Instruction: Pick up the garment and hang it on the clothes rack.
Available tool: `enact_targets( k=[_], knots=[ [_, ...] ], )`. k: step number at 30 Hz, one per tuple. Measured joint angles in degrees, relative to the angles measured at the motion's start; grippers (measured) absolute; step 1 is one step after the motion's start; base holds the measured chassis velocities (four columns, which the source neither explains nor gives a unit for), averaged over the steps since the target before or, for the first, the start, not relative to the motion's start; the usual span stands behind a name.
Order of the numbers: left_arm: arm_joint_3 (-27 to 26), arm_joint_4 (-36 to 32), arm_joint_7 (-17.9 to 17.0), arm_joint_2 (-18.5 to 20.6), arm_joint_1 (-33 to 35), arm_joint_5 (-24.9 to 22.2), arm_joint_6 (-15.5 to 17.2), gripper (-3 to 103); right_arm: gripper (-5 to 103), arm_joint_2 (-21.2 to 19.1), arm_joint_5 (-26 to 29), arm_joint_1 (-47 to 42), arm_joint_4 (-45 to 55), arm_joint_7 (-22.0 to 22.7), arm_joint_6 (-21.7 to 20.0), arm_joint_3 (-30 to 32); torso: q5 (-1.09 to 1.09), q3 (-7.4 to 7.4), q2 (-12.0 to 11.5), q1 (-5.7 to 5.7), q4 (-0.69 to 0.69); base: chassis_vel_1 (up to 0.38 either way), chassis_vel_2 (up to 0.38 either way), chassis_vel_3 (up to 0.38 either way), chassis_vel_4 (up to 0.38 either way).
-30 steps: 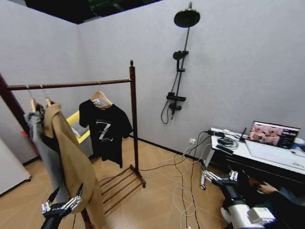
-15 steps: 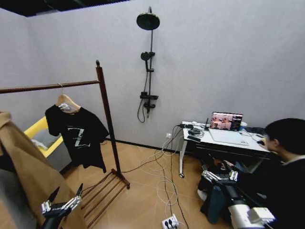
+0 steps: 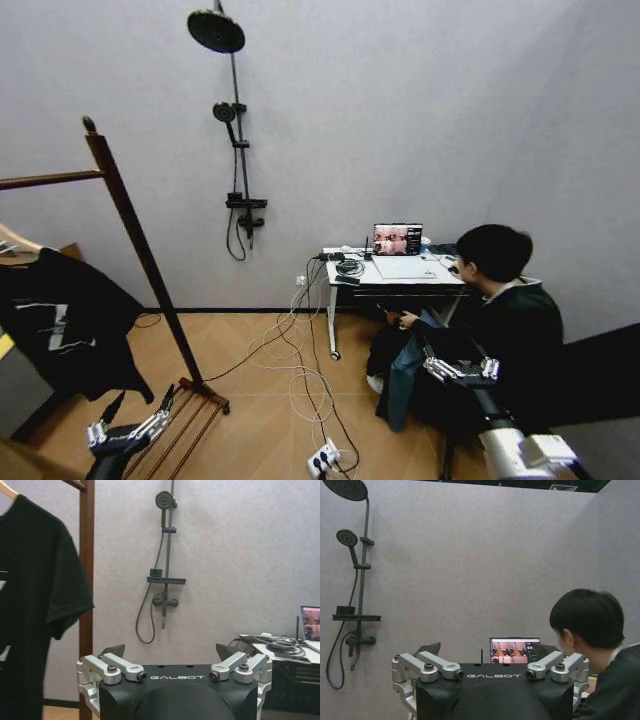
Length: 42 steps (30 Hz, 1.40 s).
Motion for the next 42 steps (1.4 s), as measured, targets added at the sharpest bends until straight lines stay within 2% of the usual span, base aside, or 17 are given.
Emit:
enact_targets(
  k=[2, 6, 26, 29, 30, 33, 34, 35, 36, 37, 38, 39, 40, 41, 42],
  knots=[
    [0.00, 0.00, 0.00, 0.00, 0.00, 0.00, 0.00, 100, 100, 0.00, 0.00, 0.00, 0.00, 0.00, 0.00, 0.00, 0.03, 0.00, 0.00, 0.00, -0.01, -0.028, -0.084, -0.122, -0.036],
    [0.00, 0.00, 0.00, 0.00, 0.00, 0.00, 0.00, 100, 100, 0.00, 0.00, 0.03, 0.01, 0.00, 0.00, 0.00, 0.02, 0.01, -0.01, 0.01, 0.04, 0.000, 0.000, 0.000, 0.000],
    [0.00, 0.00, -0.02, 0.00, 0.00, 0.00, 0.00, 100, 100, 0.00, 0.00, 0.04, 0.02, 0.00, 0.01, 0.00, 0.01, 0.02, -0.03, 0.05, 0.01, 0.026, -0.025, -0.022, 0.026],
    [0.00, 0.00, -0.05, -0.01, 0.02, 0.00, 0.00, 100, 100, 0.00, 0.00, 0.04, 0.02, -0.02, 0.01, 0.00, 0.00, 0.01, -0.02, 0.02, 0.05, 0.148, -0.154, -0.192, 0.155],
    [0.00, -0.01, -0.04, -0.01, 0.01, 0.00, 0.00, 100, 100, 0.00, 0.00, -0.01, 0.02, -0.01, 0.02, 0.02, 0.05, -0.02, 0.02, -0.03, -0.01, 0.118, -0.269, -0.220, 0.186],
    [0.01, 0.00, -0.01, -0.01, 0.00, 0.00, 0.00, 100, 100, -0.01, 0.00, 0.01, 0.02, -0.01, 0.02, 0.02, 0.03, 0.01, -0.01, 0.03, -0.02, 0.184, -0.237, -0.237, 0.265],
    [0.00, -0.02, 0.00, -0.01, 0.00, 0.00, 0.00, 100, 100, -0.02, 0.00, 0.05, 0.02, 0.00, 0.02, 0.02, 0.14, 0.04, -0.05, 0.12, 0.04, 0.207, -0.195, -0.269, 0.229],
    [0.00, -0.02, 0.00, -0.01, 0.00, 0.00, 0.00, 100, 100, -0.02, 0.00, 0.05, 0.02, 0.00, 0.02, 0.02, 0.14, 0.04, -0.05, 0.12, 0.04, 0.207, -0.195, -0.269, 0.229],
    [-0.06, 0.02, -0.13, 0.03, 0.00, 0.00, 0.01, 100, 100, 0.04, 0.01, 0.03, 0.03, -0.07, -0.01, -0.07, -0.09, 0.02, -0.05, 0.09, 0.03, 0.533, -0.195, -0.126, 0.275],
    [0.03, 0.03, 0.03, 0.02, -0.03, -0.01, 0.03, 100, 100, 0.02, -0.02, 0.01, 0.18, 0.03, 0.13, 0.13, -0.29, -0.02, -0.01, 0.03, -0.14, 0.234, -0.253, -0.126, 0.202],
    [-0.04, 0.00, -0.08, 0.00, -0.01, 0.00, -0.01, 100, 100, 0.01, 0.01, -0.03, 0.05, -0.04, 0.04, -0.02, 0.05, -0.03, 0.03, -0.04, 0.01, 0.234, -0.332, -0.245, 0.202],
    [-0.04, 0.00, -0.08, 0.00, -0.01, 0.00, -0.01, 100, 100, 0.01, 0.01, -0.03, 0.05, -0.04, 0.04, -0.02, 0.05, -0.03, 0.03, -0.04, 0.01, 0.234, -0.332, -0.245, 0.202],
    [-0.03, -0.01, -0.05, -0.01, 0.02, 0.00, -0.01, 100, 100, 0.00, 0.01, 0.05, 0.02, -0.01, 0.05, -0.01, 0.24, 0.00, 0.00, -0.01, 0.08, 0.428, -0.332, -0.296, 0.265],
    [-0.03, 0.01, -0.11, -0.01, 0.01, 0.00, 0.01, 100, 100, -0.01, 0.01, 0.07, 0.03, -0.04, 0.04, -0.02, 0.01, 0.05, -0.06, 0.11, 0.12, 0.344, -0.214, -0.296, 0.373],
    [-0.02, 0.02, -0.11, 0.00, -0.02, 0.00, 0.02, 100, 100, -0.01, 0.00, 0.04, 0.07, -0.04, 0.05, -0.01, -0.19, 0.03, -0.05, 0.08, 0.00, 0.344, -0.353, -0.330, 0.373]
  ],
)
